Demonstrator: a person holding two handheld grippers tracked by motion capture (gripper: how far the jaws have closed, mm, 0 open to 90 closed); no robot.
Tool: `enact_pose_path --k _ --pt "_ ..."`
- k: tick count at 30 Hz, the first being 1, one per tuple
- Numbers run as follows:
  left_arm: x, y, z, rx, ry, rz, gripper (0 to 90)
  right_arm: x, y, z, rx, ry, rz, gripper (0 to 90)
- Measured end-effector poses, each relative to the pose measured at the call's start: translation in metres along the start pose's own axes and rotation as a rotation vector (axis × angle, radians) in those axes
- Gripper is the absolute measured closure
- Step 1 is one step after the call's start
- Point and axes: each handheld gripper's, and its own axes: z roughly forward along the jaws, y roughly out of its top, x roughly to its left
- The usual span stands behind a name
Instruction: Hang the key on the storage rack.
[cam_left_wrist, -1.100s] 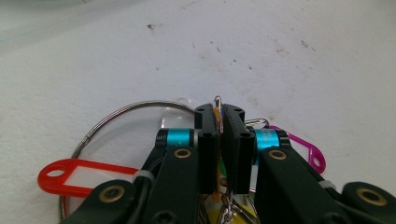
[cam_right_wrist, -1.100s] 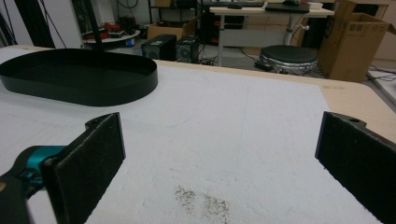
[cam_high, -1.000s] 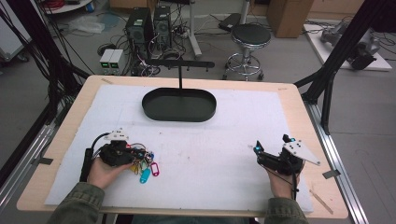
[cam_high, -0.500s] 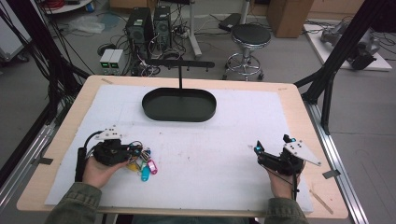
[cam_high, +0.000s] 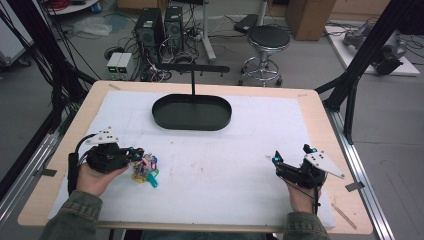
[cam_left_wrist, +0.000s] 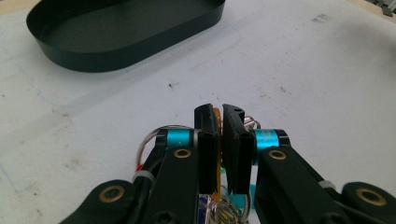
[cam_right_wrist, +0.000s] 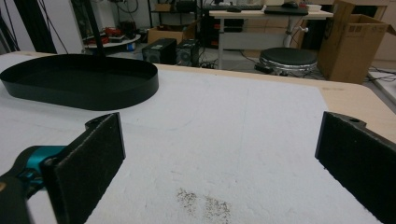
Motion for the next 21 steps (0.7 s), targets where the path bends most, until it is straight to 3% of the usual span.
enact_pose_path --k 11,21 --pt "-0.001 0.03 -0.006 -0.006 -0.002 0.054 84.5 0.0 0.0 0.001 0.0 0.002 0.002 0.5" --pt "0.0 0.051 -0.011 -0.036 -0.01 0.064 84.5 -0.001 0.0 0.0 -0.001 0.001 0.009 0.5"
